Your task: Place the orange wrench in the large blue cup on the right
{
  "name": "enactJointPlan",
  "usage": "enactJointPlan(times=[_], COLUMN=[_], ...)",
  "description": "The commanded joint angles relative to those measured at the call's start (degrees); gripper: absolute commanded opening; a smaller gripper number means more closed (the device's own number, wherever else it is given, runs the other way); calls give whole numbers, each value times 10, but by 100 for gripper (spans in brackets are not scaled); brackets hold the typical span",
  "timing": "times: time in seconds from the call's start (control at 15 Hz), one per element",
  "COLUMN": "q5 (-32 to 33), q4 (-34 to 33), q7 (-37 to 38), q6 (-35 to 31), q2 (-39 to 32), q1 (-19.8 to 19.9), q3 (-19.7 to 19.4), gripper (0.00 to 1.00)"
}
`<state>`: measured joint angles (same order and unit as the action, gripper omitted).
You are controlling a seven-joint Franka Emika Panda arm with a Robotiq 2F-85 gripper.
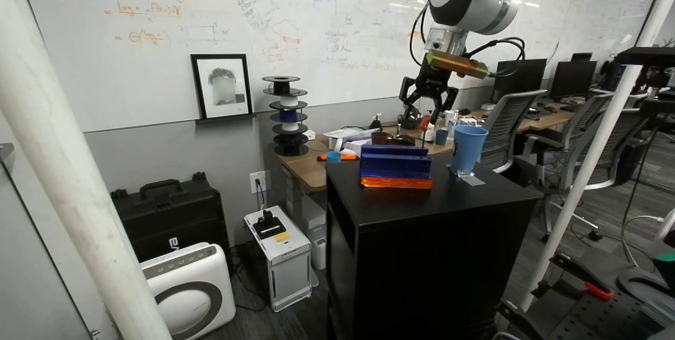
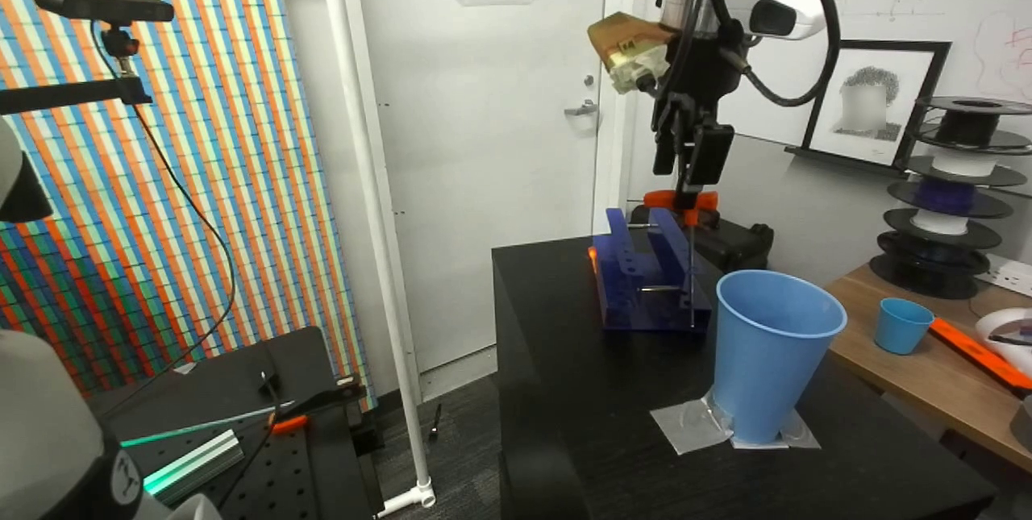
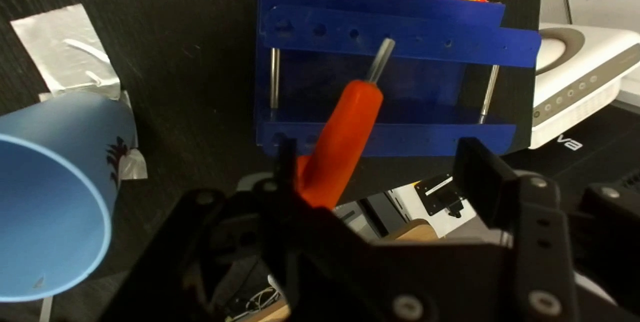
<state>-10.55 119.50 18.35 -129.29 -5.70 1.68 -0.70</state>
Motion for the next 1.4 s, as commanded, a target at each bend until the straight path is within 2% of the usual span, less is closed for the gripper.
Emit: enactJointPlan(times=[0.0,0.4,0.47,0.53,0.6,0.67,1.0,1.13,1.33], q5=[-16,3,6,8,5,3,21,54,89], q4=[-23,-14,-14,-14,-15,-16,-21,-24,-26], q7=[10,7,4,2,-3,-5,-10,-3,4], q6=[21,42,56,65,76,83,102,96,74], q2=[-19,-7,-4,-1,0,1,5,5,1], q1=[0,-2,-2,-2,-2,-2,-4,-4,-4], q3=[-6,-9,-10,-10,-9,-8,-9,-12,-15], gripper=[49,4,2,13,46,47,85,98,100])
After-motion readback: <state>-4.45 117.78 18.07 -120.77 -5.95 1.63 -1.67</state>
